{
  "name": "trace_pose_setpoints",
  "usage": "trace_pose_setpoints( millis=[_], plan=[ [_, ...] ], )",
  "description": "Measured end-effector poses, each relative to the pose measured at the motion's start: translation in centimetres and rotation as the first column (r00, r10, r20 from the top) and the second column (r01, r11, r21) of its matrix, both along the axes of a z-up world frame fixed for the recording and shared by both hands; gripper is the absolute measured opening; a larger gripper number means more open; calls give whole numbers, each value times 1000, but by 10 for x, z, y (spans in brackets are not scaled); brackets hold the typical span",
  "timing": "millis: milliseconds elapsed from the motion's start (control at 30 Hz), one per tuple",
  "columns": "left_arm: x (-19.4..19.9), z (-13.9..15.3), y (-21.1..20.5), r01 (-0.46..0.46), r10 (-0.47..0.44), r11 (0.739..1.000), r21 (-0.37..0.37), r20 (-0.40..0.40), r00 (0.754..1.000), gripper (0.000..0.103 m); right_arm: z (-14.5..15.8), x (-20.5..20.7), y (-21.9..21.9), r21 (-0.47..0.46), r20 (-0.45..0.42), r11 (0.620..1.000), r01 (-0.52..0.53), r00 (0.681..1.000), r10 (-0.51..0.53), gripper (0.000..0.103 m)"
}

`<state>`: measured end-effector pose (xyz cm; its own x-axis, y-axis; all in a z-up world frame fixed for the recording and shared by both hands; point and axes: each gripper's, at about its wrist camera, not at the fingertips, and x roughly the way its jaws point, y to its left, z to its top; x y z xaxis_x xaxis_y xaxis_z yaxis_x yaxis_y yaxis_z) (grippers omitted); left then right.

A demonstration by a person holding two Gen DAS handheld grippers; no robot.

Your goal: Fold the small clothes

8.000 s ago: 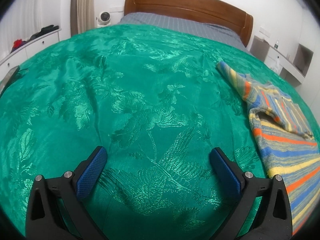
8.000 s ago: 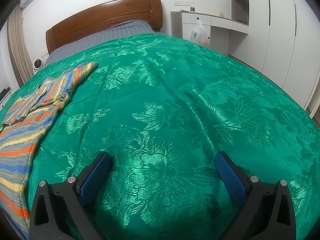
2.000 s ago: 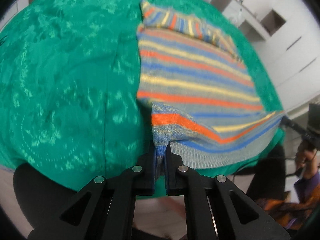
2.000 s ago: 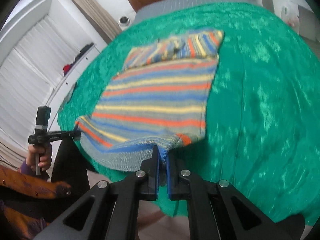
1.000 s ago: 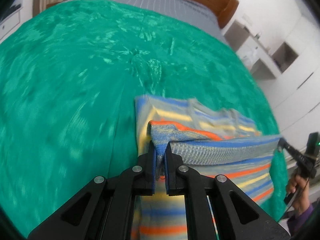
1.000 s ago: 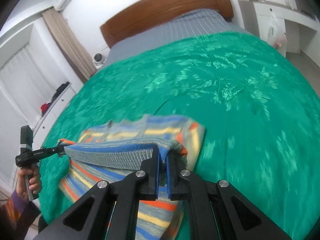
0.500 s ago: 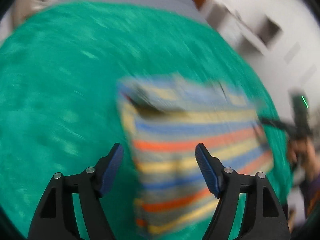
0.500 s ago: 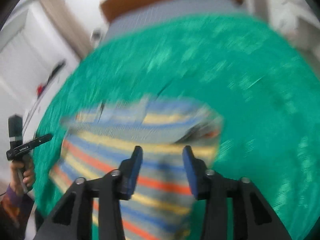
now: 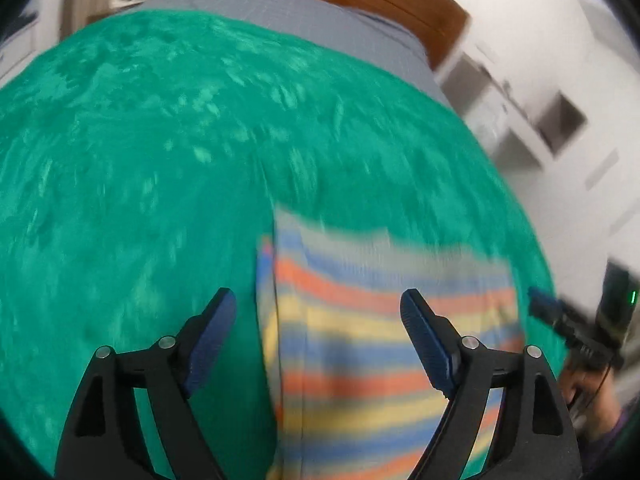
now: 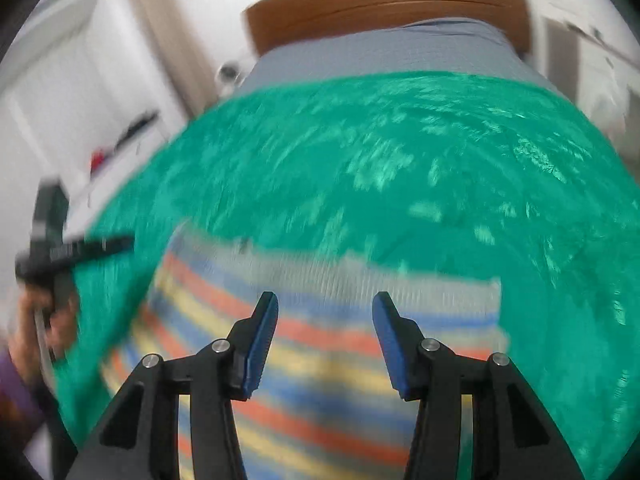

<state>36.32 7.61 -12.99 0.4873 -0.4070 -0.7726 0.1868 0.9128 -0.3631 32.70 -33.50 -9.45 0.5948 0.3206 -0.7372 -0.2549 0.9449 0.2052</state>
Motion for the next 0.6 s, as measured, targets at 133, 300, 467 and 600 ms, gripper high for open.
trace_pose_setpoints(
  millis=[133,300,467,600],
  plan=[
    [-65,-34,-12,82,-78,977,196,-29,997,79,-30,-55,11,-70,-81,989,-130,989,124,51],
    [-136,-41,41,-39,39,975,220,6,999,83,-77,-133,-13,-206,-164,972,-111,983,78,51],
    [-171,-26,88,-241,220,953,185,127,967,97,-55,-197,-45,-170,-23,982,76,996,-81,61],
    [-164,-45,104,-340,312,918,204,158,937,97,-62,-227,-66,-103,91,955,278,959,-270,72]
  ],
)
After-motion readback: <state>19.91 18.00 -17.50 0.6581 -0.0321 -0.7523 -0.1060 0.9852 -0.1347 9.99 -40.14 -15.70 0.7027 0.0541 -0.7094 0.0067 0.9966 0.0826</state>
